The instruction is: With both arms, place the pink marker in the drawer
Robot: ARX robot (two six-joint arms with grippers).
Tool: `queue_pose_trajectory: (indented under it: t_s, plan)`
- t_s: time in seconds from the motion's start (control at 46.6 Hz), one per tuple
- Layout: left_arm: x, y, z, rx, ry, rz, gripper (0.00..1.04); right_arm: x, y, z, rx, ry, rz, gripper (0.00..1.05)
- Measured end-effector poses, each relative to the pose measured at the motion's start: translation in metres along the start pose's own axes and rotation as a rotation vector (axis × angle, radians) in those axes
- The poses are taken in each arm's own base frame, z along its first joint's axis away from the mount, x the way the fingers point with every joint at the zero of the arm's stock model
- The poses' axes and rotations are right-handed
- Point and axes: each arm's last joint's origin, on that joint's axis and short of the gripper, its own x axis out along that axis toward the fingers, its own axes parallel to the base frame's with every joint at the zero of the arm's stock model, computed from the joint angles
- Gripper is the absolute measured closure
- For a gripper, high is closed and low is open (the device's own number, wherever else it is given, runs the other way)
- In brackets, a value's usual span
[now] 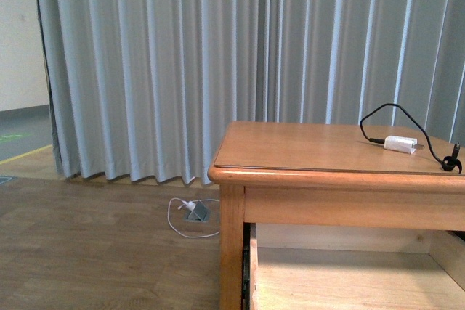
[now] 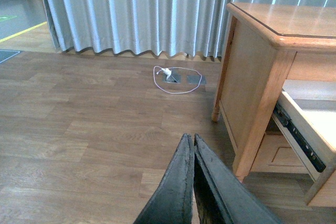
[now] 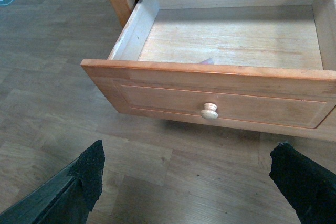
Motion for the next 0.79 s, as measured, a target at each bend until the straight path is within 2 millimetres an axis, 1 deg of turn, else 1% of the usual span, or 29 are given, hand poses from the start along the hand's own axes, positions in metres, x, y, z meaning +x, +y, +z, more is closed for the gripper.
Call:
queue_pose_trajectory:
  t_s: [0.172, 0.236, 0.279, 0.579, 0.729, 0.794]
  plan:
    - [-0.003, 0.000, 0.000, 0.000, 0.001, 0.000, 1.01, 0.000, 0.000, 0.000, 0.000, 0.000, 0.000, 0.08]
    - [-0.011, 0.000, -0.005, 0.000, 0.033, 0.000, 1.01, 0.000, 0.000, 0.000, 0.000, 0.000, 0.000, 0.08]
    - [-0.013, 0.000, -0.003, 0.000, 0.010, 0.000, 1.01, 0.000, 0.000, 0.000, 0.000, 0.000, 0.000, 0.08]
    - [-0.014, 0.000, -0.003, 0.000, 0.006, 0.000, 1.00, 0.000, 0.000, 0.000, 0.000, 0.000, 0.000, 0.08]
    - [-0.014, 0.000, -0.003, 0.000, 0.006, 0.000, 0.75, 0.000, 0.000, 0.001, 0.001, -0.015, -0.012, 0.08]
    - [-0.014, 0.000, -0.003, 0.000, 0.006, -0.001, 0.65, 0.002, 0.001, 0.001, -0.019, -0.177, -0.103, 0.08]
